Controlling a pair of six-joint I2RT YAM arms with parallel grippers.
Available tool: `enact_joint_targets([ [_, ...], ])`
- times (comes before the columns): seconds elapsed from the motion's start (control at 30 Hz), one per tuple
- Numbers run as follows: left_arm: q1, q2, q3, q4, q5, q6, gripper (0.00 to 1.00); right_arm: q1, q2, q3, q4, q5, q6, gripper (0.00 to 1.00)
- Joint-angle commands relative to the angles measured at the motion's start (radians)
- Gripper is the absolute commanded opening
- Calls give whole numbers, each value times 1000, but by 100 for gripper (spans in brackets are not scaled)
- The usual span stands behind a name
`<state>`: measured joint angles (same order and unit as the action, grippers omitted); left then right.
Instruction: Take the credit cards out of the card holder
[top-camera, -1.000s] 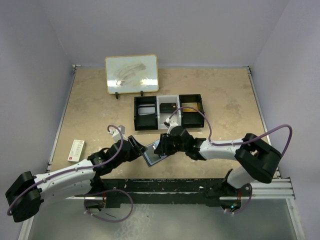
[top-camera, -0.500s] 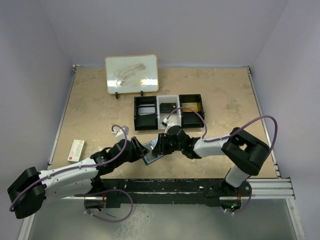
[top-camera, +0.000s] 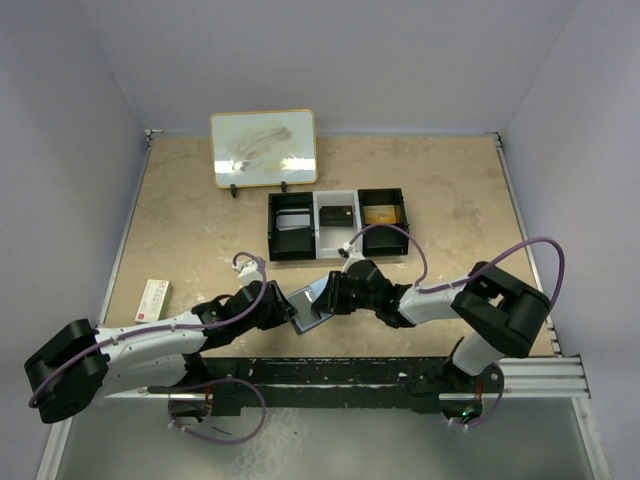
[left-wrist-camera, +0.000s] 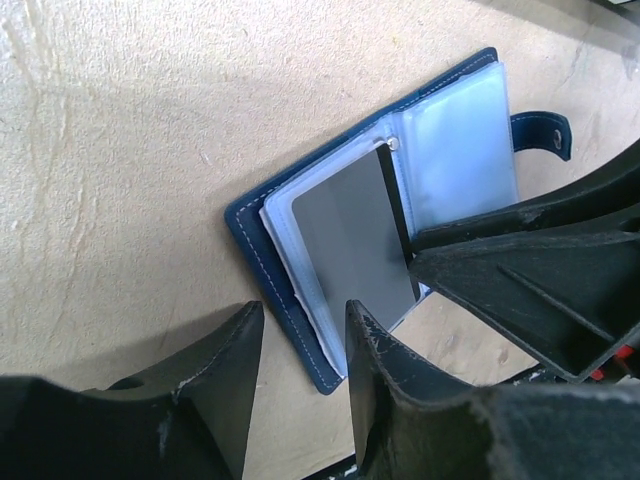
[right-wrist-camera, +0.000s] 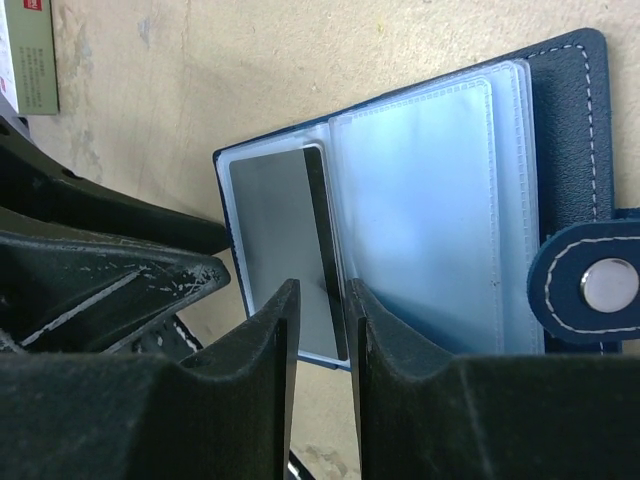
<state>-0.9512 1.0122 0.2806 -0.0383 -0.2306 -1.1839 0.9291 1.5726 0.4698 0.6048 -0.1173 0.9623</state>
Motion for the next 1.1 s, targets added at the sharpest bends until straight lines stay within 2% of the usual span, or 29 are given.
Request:
enact_joint_targets([
  [0.0, -9, 17, 38, 38, 2, 28, 35, -1, -25, -29, -3, 33, 33, 28],
  [0.37, -49, 28, 102, 2, -55, 46, 34, -1, -48, -47, 34, 11, 51, 27],
  [0.53, -58, 81, 116, 16, -54, 49, 33, -1, -86, -65, 44, 26, 67, 25],
  [0.7, -87, 118, 158, -70, -129, 45, 31, -1, -112, -81, 47, 41, 80, 23],
  [0.9, -118, 103, 235, -251, -215, 47, 38, -1, -121, -107, 40, 50, 99, 24],
  [1.07, -127, 38, 232, -239, -228, 55, 46, -1, -148, -117, 51, 35, 89, 31],
])
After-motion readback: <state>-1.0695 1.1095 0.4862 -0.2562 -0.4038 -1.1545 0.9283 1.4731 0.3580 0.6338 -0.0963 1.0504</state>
